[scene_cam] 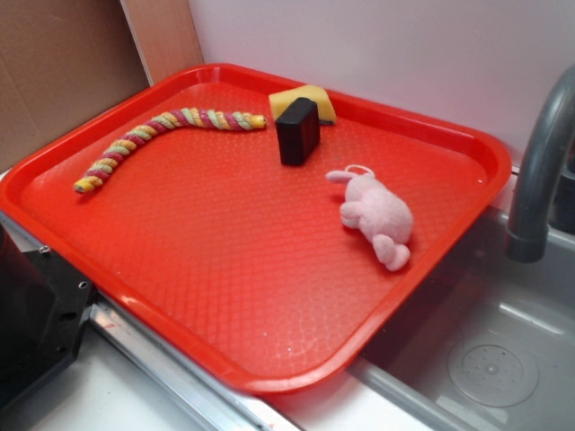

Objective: Grab the black box.

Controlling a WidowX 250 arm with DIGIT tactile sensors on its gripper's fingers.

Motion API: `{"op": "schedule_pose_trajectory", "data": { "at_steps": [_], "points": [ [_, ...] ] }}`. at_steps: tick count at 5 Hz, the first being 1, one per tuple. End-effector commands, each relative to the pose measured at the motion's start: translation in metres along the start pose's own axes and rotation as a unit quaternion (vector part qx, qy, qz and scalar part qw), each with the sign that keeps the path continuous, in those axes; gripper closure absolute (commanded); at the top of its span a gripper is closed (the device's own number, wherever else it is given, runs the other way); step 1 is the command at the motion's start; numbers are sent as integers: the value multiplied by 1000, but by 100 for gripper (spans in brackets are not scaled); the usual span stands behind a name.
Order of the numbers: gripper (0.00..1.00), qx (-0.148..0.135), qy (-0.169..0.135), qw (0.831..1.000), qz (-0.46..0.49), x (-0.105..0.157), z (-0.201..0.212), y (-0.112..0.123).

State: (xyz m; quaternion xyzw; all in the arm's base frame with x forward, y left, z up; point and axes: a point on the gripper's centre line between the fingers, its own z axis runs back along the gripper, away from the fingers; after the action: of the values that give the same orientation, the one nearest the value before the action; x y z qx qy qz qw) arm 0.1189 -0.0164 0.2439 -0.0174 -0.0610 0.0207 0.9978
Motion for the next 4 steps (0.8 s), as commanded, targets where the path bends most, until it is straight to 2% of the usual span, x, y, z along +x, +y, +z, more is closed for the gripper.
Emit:
{"op": "schedule_pose_trajectory", "data": {
  "at_steps": [1,2,3,4],
  "points": [
    [0,0,0,1000,0,0,0,0],
    [0,16,-5,995,101,29,-53,8],
    [0,-24,-39,989,141,58,-76,1],
    [0,-77,-64,971,217,79,-91,5]
  ]
}}
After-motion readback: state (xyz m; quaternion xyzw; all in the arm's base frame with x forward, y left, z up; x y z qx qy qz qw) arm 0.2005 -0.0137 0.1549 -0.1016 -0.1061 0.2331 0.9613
